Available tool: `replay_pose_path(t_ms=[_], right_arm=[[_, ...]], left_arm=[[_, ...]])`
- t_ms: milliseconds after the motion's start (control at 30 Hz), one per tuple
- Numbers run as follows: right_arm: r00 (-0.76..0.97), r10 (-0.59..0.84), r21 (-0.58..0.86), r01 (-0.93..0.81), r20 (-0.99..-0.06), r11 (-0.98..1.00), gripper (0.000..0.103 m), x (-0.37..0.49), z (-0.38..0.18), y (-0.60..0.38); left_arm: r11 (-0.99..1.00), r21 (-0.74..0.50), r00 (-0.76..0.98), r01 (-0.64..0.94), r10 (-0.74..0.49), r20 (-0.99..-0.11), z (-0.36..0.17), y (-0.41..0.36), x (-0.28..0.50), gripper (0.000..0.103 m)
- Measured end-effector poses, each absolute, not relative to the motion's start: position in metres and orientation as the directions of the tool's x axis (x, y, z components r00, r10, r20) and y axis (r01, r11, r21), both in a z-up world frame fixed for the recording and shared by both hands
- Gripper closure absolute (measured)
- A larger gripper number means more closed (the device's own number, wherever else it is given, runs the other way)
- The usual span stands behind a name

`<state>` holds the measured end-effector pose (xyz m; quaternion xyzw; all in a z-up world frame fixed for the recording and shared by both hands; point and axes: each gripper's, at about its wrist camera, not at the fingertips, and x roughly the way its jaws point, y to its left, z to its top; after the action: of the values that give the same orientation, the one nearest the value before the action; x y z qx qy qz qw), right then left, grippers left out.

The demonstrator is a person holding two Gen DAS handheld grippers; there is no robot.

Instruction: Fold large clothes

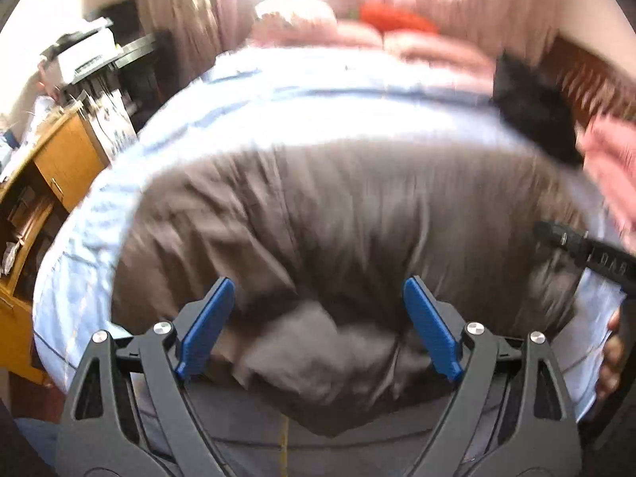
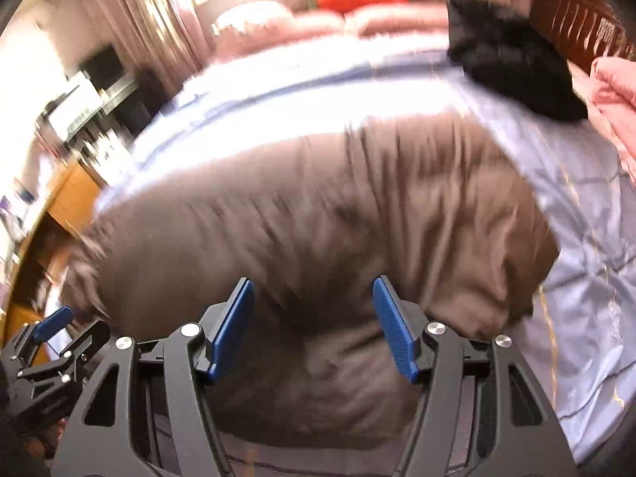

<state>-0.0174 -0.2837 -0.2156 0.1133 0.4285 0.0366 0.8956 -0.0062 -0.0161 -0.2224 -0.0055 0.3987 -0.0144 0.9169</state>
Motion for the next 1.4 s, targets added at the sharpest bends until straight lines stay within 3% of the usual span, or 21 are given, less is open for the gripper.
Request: replay_pose_path(t_ms=[67, 167, 233, 333, 533, 667, 833, 1167, 1400], right_arm=[[0.64, 0.168, 0.265, 0.057, -0.749, 0.963, 0.015, -0.02, -0.189, -0.281], [0.586, 0.213, 0.316, 0.078, -0.782, 0.945, 0.003, -0.012, -0.132, -0.27], [0.635, 0.194, 0.279, 0.035, -0.748, 0.96, 0.001, -0.021, -0.088, -0.26], [0.671, 0.041, 0.116, 0.067, -0.74, 0.991, 0.001, -0.025, -0.039, -0.252], [0.739, 0.049, 0.129, 0.052, -0.672, 0.99, 0.001, -0.03, 0.047, -0.258], [0.772, -0.036, 0.065, 0.1, -0.635, 0.993, 0.001, -0.041, 0.044, -0.252], [0.646, 0.099, 0.156, 0.032, -0.757, 0.987, 0.001, -0.017, 0.004, -0.251], [0.6, 0.074, 0.068, -0.032, -0.797, 0.997, 0.001, -0.01, -0.019, -0.209], [0.61, 0.061, 0.056, -0.028, -0.79, 0.998, 0.001, -0.013, -0.021, -0.208]], left_arm=[[0.999, -0.042, 0.722, 0.02, -0.043, -0.69, -0.19, -0.011, -0.005, 0.008], [0.999, -0.044, 0.788, -0.022, -0.01, -0.615, -0.121, -0.004, -0.005, 0.002], [0.997, -0.022, 0.804, -0.069, 0.043, -0.594, -0.087, -0.007, -0.005, 0.002], [0.994, -0.01, 0.828, -0.108, 0.084, -0.555, -0.028, -0.01, -0.002, 0.002], [0.998, -0.06, 0.876, -0.029, -0.004, -0.482, 0.046, -0.024, -0.019, 0.002], [0.999, -0.044, 0.874, -0.011, -0.012, -0.486, 0.049, -0.036, -0.028, 0.002], [0.995, -0.087, 0.824, 0.049, -0.09, -0.559, 0.025, -0.037, -0.02, 0.002], [1.0, -0.016, 0.82, 0.027, -0.031, -0.572, 0.014, -0.045, -0.027, 0.002], [0.999, -0.038, 0.827, -0.011, -0.012, -0.562, 0.017, -0.034, -0.028, 0.002]])
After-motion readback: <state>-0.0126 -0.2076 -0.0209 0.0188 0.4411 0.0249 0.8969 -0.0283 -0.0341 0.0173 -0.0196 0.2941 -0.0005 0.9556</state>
